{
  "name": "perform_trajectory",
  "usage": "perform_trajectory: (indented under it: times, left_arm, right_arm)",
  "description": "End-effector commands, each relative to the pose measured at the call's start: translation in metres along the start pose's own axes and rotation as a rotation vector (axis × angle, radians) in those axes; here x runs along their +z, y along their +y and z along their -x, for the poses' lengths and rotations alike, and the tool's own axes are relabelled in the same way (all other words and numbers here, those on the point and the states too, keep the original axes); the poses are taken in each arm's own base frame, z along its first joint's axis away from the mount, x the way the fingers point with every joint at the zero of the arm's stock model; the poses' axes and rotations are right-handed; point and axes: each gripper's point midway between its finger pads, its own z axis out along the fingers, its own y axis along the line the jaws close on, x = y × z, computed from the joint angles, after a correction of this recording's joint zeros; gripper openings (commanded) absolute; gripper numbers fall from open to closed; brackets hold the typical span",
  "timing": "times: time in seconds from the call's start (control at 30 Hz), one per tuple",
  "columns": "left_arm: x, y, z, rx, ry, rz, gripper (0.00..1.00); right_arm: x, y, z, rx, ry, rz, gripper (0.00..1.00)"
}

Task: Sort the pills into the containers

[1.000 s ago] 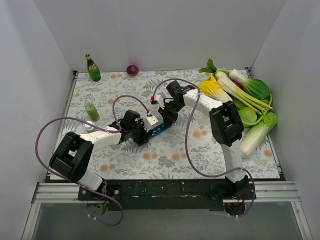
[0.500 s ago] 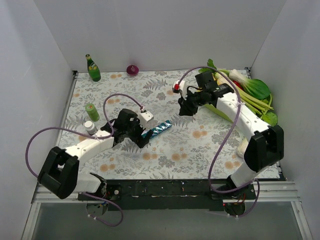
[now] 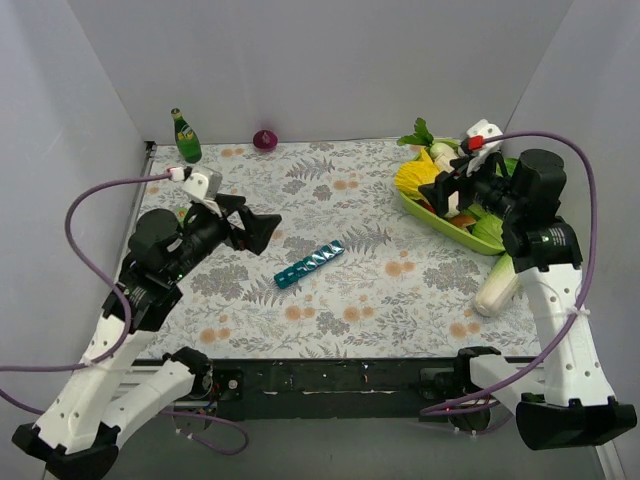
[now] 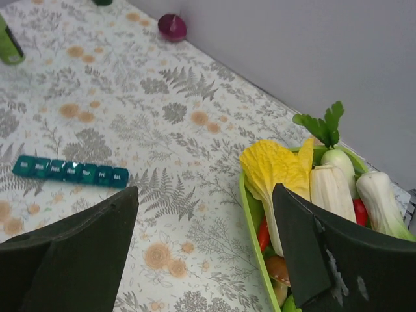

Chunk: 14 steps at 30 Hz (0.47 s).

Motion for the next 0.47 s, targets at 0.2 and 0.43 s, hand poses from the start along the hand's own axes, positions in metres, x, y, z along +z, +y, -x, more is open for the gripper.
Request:
perform_trajectory:
  times: [0.2,0.43]
  left_arm:
    - [-0.043,-0.001,0.013,-0.133,0.008,0.084,0.98]
    - [-0.047,0.0,0.013,-0.14,0.0,0.093,0.98]
  right_arm:
    - [-0.039,-0.044,0.036,0.229,-0.152,-0.335,0.97]
    - [-0.042,-0.042,0.033,0.223,-0.147,-0.335,0.98]
